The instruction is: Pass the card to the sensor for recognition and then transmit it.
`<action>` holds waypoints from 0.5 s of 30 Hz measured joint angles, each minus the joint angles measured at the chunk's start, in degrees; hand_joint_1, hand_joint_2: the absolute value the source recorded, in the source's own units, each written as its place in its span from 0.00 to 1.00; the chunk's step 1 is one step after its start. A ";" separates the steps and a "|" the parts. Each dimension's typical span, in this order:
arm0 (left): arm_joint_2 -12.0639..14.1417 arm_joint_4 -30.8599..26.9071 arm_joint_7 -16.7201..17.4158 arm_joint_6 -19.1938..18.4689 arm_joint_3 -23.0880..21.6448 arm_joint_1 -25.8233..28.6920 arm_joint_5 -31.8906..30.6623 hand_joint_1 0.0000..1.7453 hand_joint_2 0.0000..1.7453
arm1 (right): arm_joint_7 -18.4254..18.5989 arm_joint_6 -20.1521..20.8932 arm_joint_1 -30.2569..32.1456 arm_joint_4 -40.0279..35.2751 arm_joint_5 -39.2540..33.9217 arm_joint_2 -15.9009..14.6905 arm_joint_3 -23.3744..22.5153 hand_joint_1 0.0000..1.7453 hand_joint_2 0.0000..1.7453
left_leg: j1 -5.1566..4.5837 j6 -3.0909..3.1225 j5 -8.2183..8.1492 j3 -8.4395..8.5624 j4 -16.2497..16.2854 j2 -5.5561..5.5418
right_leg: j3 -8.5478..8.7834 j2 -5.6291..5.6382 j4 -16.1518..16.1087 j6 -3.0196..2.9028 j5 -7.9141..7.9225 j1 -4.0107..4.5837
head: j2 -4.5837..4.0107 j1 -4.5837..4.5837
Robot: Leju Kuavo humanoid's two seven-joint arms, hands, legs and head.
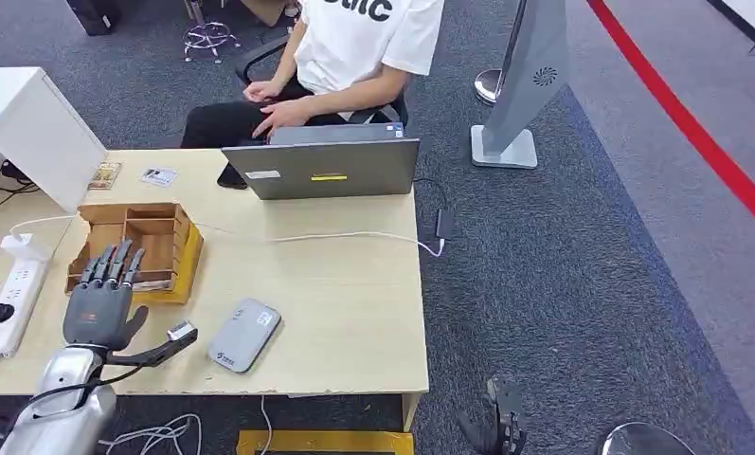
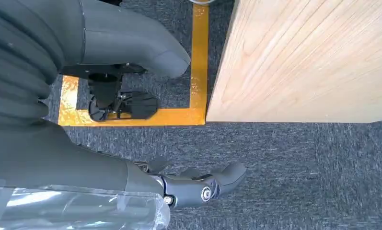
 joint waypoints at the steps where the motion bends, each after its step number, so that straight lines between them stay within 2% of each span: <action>1: -0.04 0.00 -0.07 0.00 0.02 0.00 0.00 1.00 1.00 | 0.00 0.00 0.00 0.00 -0.05 0.00 0.02 0.00 1.00 | 0.00 0.00 0.00 0.00 0.00 0.00 | 0.00 0.00 0.00 0.00 0.00 0.00 | 0.00 0.02; 15: -0.22 0.00 -0.09 0.00 0.04 0.03 0.05 1.00 1.00 | 0.00 -0.15 -0.04 0.00 0.06 0.00 0.02 0.00 1.00 | 0.00 0.00 0.00 0.00 0.00 0.00 | 0.00 0.00 0.00 0.00 0.00 0.00 | 0.00 0.02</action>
